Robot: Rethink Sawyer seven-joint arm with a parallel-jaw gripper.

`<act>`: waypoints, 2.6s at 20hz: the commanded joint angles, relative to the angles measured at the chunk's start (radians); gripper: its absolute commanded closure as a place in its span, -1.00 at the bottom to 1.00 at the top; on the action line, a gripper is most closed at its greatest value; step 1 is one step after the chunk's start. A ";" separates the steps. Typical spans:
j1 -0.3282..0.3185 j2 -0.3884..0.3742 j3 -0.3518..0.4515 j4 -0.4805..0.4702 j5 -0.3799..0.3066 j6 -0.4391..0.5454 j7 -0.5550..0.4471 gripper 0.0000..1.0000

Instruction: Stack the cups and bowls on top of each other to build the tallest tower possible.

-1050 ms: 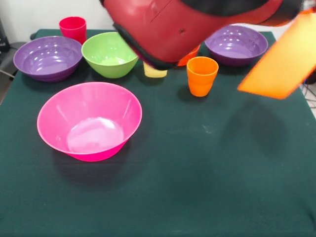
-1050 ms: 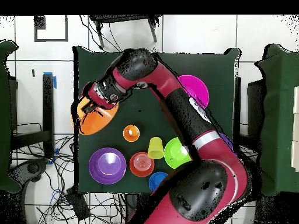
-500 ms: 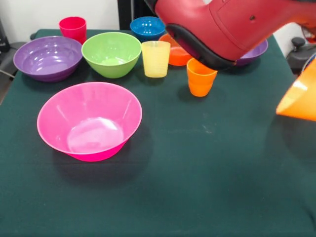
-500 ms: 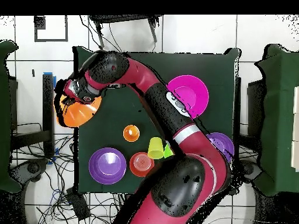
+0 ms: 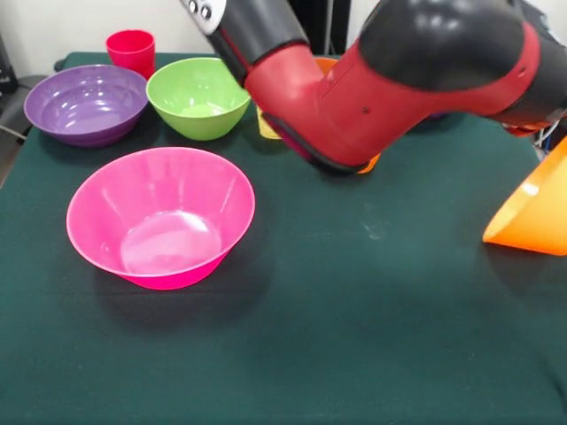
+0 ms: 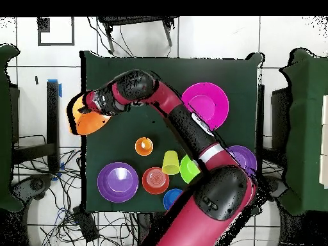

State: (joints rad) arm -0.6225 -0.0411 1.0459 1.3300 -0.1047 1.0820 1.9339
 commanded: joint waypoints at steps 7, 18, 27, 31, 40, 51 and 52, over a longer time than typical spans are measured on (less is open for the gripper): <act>-0.025 0.218 0.055 -0.036 0.001 0.222 -0.536 1.00; -0.056 0.268 0.055 -0.130 -0.017 0.436 -0.676 1.00; -0.052 0.306 0.047 -0.296 -0.086 0.500 -0.853 1.00; -0.056 0.285 0.035 -0.314 -0.131 0.471 -0.907 1.00; -0.020 0.227 -0.019 -0.450 -0.246 0.434 -1.015 1.00; -0.004 0.361 0.069 -0.449 -0.008 0.771 -0.991 1.00; -0.011 0.368 0.078 -0.422 0.010 0.767 -0.972 1.00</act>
State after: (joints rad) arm -0.6607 0.2031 1.1412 0.9568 -0.1436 1.7517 1.2613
